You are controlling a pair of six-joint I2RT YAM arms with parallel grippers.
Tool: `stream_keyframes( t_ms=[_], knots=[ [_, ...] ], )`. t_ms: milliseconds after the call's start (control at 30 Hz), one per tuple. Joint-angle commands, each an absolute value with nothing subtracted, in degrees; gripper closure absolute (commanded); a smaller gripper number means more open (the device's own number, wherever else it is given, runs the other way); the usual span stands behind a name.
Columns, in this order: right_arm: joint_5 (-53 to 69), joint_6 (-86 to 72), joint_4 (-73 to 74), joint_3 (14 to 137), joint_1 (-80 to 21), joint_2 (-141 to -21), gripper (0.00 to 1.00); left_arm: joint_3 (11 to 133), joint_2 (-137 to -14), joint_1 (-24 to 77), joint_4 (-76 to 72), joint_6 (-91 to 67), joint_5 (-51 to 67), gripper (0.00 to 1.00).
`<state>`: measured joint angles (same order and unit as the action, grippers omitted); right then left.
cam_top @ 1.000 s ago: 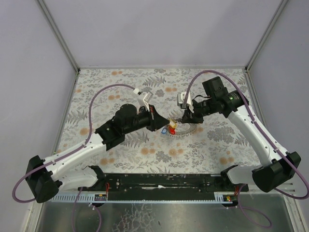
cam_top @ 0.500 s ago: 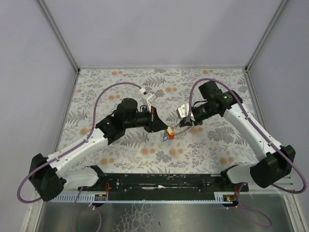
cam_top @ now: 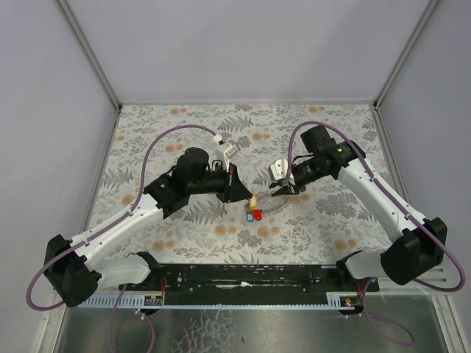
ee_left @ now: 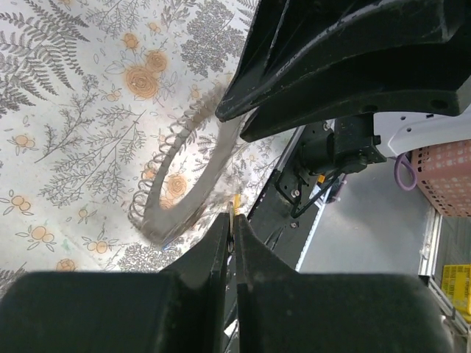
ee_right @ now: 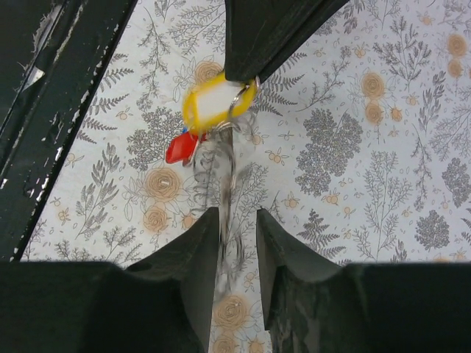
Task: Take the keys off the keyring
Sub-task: Pick up the key from the keyring.
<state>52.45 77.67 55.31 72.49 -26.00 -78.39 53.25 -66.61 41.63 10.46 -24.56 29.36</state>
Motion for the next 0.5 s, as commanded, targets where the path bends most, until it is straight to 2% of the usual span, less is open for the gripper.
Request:
stream_keyframes(
  t_ms=[0,100,233,467],
  knots=[
    [55.87,74.5,54.34,72.27,-26.43,-77.08,0.6,56.25,-65.18,41.07,13.69,-21.45,31.74,1.0],
    [56.51,70.55,53.39,72.19,-26.66,-76.94,0.46,56.6,-64.83,41.13,14.21,-20.9,32.49,1.0],
    [59.3,63.29,51.63,72.22,-26.99,-76.7,0.34,56.43,-64.62,41.18,15.17,-20.35,33.45,1.0],
    [61.17,40.56,39.05,69.0,-32.0,-76.8,0.28,57.38,-63.72,41.11,18.78,-17.71,33.7,1.0]
  ],
)
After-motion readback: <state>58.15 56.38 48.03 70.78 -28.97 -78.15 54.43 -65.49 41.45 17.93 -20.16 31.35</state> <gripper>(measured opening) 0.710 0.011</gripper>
